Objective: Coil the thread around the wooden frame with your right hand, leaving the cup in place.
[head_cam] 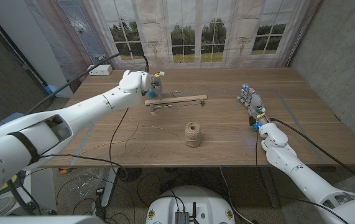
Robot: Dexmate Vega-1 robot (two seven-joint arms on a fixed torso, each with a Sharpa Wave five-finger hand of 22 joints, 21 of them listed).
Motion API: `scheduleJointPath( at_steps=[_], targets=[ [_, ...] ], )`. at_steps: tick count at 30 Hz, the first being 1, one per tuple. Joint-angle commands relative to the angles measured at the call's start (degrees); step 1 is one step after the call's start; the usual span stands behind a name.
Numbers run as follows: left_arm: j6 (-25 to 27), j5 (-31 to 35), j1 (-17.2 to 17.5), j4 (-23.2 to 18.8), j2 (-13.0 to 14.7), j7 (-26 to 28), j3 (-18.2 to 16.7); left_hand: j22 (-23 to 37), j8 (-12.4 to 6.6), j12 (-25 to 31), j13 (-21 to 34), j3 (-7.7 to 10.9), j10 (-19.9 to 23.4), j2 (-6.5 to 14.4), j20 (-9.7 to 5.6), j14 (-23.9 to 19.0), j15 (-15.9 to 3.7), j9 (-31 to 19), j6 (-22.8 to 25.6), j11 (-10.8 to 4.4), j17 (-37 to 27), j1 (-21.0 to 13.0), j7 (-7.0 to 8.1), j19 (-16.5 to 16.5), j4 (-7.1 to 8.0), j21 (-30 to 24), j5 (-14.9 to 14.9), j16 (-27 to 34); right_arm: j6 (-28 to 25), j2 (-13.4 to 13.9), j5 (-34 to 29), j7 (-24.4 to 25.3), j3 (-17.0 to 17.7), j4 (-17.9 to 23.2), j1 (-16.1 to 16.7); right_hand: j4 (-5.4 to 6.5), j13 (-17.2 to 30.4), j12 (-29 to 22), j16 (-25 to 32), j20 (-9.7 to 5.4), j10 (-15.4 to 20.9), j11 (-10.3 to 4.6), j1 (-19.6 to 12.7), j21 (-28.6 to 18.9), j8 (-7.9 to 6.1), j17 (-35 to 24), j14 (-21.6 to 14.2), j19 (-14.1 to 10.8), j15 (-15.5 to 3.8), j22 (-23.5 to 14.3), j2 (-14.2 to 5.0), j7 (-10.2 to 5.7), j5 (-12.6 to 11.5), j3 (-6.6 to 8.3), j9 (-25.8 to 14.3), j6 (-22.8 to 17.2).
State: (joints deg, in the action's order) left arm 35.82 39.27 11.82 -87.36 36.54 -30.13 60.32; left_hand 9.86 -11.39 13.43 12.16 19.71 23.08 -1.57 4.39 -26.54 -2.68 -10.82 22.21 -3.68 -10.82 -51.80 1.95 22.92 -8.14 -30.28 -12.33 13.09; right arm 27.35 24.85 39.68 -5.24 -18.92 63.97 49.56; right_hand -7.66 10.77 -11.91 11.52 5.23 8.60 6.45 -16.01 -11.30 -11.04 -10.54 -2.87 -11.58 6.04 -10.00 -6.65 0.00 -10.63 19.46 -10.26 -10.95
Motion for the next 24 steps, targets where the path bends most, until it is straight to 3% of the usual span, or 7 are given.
scheduleJointPath(
  at_steps=[1, 24],
  targets=[
    [-3.89, 0.18, 0.73, 2.91, -1.58, 1.93, -0.46, 0.11, -0.41, 0.55, 0.49, -0.35, 1.34, 0.56, -0.07, -1.41, -3.36, -0.09, 1.07, -0.01, -0.18, -0.68, -0.06, 2.03, 0.22, -0.18, -0.43, 0.64, 0.26, -0.49, 0.27, 0.16, 0.06, -0.74, -0.13, -0.04, 0.27, -0.15, 0.28, 0.08, 0.61, 0.16, -0.34, -0.49, -0.09, -0.14, -0.43, -0.47, 0.14, -0.16, 0.08, -0.21, 0.03, -0.18, -0.20, -0.49],
    [-7.30, -1.02, 1.84, 6.49, -2.21, 4.63, -0.56, 0.40, -0.48, 1.15, 1.44, -0.20, 2.73, 2.05, -1.99, -3.14, -4.23, -0.19, 2.35, -0.25, -0.24, -3.23, -0.56, 5.75, -0.26, -0.55, -0.69, 0.66, 0.77, -1.32, -0.32, 0.41, -0.42, -1.35, -0.93, -0.03, 0.28, -0.03, 0.16, 0.09, 0.73, 0.00, -0.36, -0.46, 0.01, -0.16, -0.47, -0.54, 0.20, -0.17, 0.05, -0.24, 0.04, -0.25, -0.20, -0.52]
  ],
)
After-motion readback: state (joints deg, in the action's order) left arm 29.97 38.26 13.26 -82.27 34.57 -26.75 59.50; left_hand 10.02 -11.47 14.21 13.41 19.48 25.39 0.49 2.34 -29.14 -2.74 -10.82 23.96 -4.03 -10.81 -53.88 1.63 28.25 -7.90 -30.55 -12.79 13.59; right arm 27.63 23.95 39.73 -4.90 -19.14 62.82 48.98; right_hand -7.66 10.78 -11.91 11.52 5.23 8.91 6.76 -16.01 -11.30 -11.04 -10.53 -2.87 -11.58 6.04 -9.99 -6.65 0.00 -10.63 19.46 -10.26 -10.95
